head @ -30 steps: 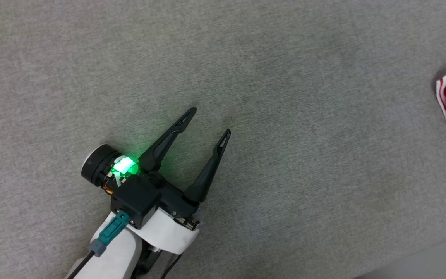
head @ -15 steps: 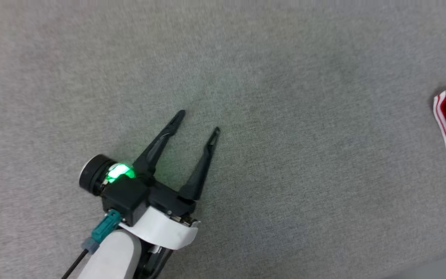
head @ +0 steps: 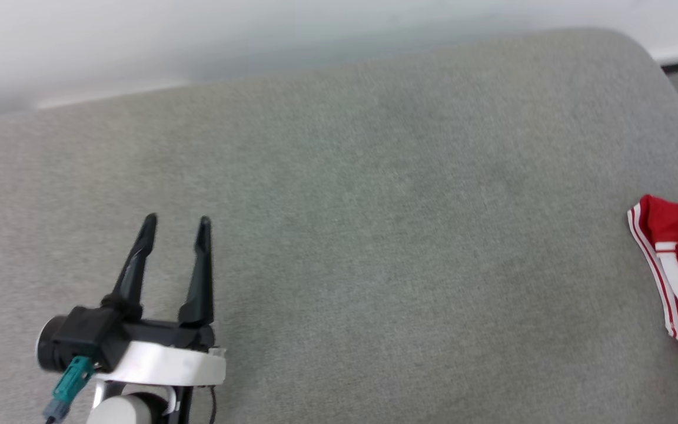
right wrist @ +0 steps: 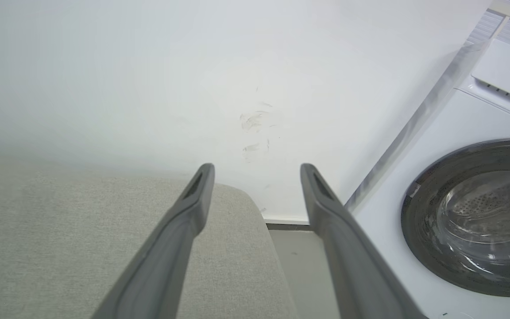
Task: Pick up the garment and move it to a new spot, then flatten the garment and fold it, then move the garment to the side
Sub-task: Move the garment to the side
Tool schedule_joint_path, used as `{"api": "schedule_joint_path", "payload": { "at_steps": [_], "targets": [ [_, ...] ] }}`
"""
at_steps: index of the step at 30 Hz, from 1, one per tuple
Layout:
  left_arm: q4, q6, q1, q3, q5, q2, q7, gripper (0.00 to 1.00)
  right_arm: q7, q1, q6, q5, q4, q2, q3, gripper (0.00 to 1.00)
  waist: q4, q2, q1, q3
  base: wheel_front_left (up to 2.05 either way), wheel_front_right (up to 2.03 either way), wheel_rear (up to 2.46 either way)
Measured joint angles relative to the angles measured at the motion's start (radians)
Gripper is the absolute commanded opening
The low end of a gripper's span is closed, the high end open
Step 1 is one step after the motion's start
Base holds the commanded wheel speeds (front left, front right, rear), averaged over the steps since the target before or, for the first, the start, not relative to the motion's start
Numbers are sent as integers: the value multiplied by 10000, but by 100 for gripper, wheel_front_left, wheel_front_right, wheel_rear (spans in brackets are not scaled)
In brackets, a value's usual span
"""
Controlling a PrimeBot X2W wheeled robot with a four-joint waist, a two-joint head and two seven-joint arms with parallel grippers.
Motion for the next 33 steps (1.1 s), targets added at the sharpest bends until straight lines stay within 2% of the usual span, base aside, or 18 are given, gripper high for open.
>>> {"api": "schedule_joint_path", "payload": {
  "at_steps": [6, 11, 22, 33],
  "targets": [
    [-35, -12, 709, 700, -58, -222, 0, 100, -961, 1564, -2, 539, -1371, 1513, 123, 100, 496, 1, -1, -907, 0, 0, 0],
    [288, -107, 1214, 723, 31, -357, 0, 100, -1747, 2899, -2, 821, -1776, 2452, 514, 100, 934, 0, -1, -1449, 0, 0, 0],
    [1062, -284, 1711, 905, 309, -556, 0, 100, -3089, 4751, -4, 1141, -930, 3494, 1214, 100, 1364, 0, -1, -2182, 0, 0, 0],
    [999, -378, 1811, 988, 278, -648, 0, 100, -3354, 4887, -4, 947, -704, 3661, 1241, 100, 1264, 0, 0, -2208, 0, 0, 0]
  ]
}}
